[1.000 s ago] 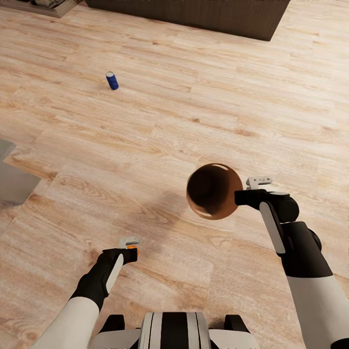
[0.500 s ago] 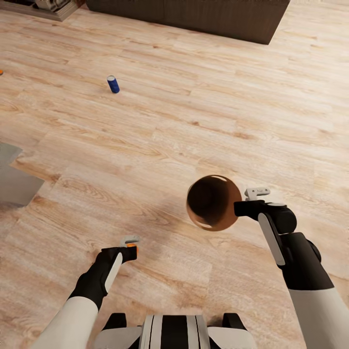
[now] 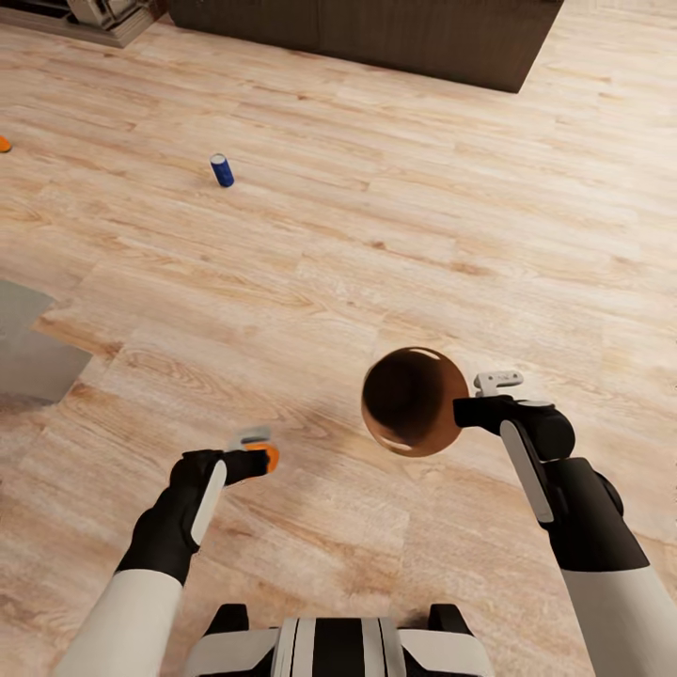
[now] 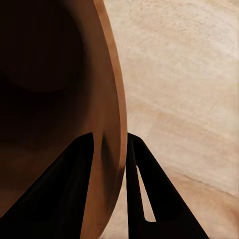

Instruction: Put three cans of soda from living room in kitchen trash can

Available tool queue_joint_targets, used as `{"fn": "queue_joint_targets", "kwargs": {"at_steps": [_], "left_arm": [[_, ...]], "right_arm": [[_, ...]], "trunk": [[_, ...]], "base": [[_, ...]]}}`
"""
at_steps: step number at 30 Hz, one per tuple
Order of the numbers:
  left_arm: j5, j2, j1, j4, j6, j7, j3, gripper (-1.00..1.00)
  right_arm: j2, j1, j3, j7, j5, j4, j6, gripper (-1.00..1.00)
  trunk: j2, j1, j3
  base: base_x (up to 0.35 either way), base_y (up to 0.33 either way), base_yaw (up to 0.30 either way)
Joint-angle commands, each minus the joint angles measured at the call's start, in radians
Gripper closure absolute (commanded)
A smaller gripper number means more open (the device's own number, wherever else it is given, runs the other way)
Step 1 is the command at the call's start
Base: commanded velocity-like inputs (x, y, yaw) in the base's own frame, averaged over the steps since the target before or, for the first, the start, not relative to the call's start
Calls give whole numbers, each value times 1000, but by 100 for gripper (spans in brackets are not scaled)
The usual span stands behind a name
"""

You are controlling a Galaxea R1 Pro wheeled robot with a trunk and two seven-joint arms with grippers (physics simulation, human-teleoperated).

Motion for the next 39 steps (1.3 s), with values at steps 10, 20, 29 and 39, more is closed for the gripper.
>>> {"fn": "queue_joint_targets", "kwargs": {"at_steps": [10, 20, 29, 39], "left_arm": [[3, 1, 0, -255, 199, -37, 1, 100], [4, 35, 0, -310, 220, -311, 4, 100], [5, 55, 3, -374, 220, -492, 4, 100], [5, 77, 6, -409, 220, -793, 5, 100]], "right_arm": [[-1, 7, 33, 2, -16, -1, 10, 100], [-2, 6, 32, 4, -17, -1, 10, 100], [-3, 5, 25, 3, -20, 21, 10, 100], [-2, -4, 27, 3, -20, 194, 10, 100]], "trunk": [[70, -38, 31], [140, -77, 63], [203, -111, 91], [273, -150, 122]], "base": [[0, 0, 0], [0, 0, 0], [0, 0, 0], [0, 0, 0]]}}
